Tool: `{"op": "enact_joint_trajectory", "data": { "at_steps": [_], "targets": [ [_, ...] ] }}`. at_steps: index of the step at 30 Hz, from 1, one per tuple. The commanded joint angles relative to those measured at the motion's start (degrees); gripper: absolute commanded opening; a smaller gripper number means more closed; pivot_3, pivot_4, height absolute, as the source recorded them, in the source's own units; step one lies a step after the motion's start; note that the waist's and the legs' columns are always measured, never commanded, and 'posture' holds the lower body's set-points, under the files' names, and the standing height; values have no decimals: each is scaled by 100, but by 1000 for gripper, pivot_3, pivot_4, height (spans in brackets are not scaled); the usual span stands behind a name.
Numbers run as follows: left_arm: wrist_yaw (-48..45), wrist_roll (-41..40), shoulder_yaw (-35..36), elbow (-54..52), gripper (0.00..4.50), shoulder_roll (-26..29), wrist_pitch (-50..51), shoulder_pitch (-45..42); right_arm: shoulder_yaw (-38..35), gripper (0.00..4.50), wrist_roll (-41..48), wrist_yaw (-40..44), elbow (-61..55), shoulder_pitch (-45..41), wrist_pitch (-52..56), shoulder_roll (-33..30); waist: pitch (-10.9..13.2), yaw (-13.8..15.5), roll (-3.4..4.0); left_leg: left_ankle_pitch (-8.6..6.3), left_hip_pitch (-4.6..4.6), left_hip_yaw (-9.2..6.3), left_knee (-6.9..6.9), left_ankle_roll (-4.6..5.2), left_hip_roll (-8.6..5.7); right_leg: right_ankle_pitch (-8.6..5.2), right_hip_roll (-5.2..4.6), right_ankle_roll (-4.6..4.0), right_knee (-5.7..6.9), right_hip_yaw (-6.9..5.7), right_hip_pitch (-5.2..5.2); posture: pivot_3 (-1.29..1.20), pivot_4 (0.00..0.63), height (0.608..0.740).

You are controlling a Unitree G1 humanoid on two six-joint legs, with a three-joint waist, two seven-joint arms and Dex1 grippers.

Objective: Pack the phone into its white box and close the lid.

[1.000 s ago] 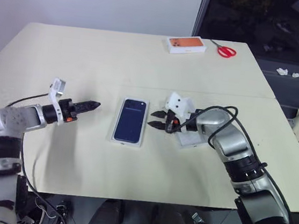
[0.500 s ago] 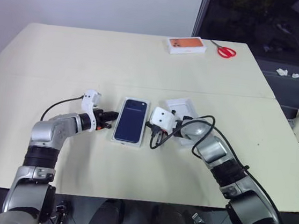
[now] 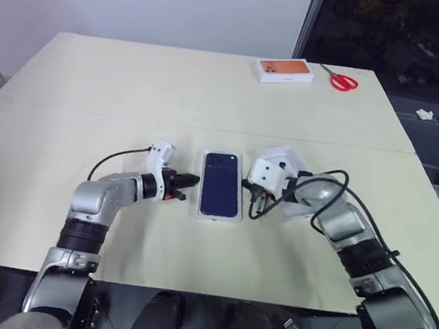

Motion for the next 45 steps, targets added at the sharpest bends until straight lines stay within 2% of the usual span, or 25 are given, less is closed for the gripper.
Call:
{"op": "enact_joint_trajectory", "data": {
  "at_steps": [1,11,24,27,31,39,45],
  "targets": [
    [-107,78,-220,240,30,-164,-65,-187,-53,0,-18,179,-221,192,111,-200,0,-1,0,0,0,0,0,0,0,0,0,0,0,-1,0,0,150,740],
    [-274,158,-310,301,30,-306,-84,-267,-145,0,-111,67,21,55,48,-110,0,-16,0,1,3,-1,3,-1,0,0,1,1,1,-2,4,0,150,740],
    [-226,166,-126,23,30,-129,-76,-8,-298,0,174,300,-129,16,348,-87,0,-25,0,1,4,-1,3,-2,1,0,2,1,2,-1,3,0,150,740],
    [-252,150,-67,-53,849,-27,-21,40,-330,0,118,272,-167,-18,282,-181,0,-29,0,1,4,-1,3,-2,1,0,1,1,1,-1,3,0,150,740],
    [-343,138,-53,-185,2662,151,-17,105,-384,0,69,245,-131,-51,201,-265,0,-49,1,0,5,-1,1,0,2,0,2,1,2,-1,2,0,150,740],
    [-580,137,85,-259,2662,831,-29,337,-466,0,166,393,-383,-73,266,-316,5,-202,9,1,6,0,-6,-2,15,0,13,1,6,3,-6,0,150,740],
    [-577,96,157,-264,2662,922,-284,422,-521,0,205,494,-417,-74,409,-357,7,-172,14,2,5,2,-6,-3,16,0,14,1,11,6,-11,0,150,740]
  ]
}}
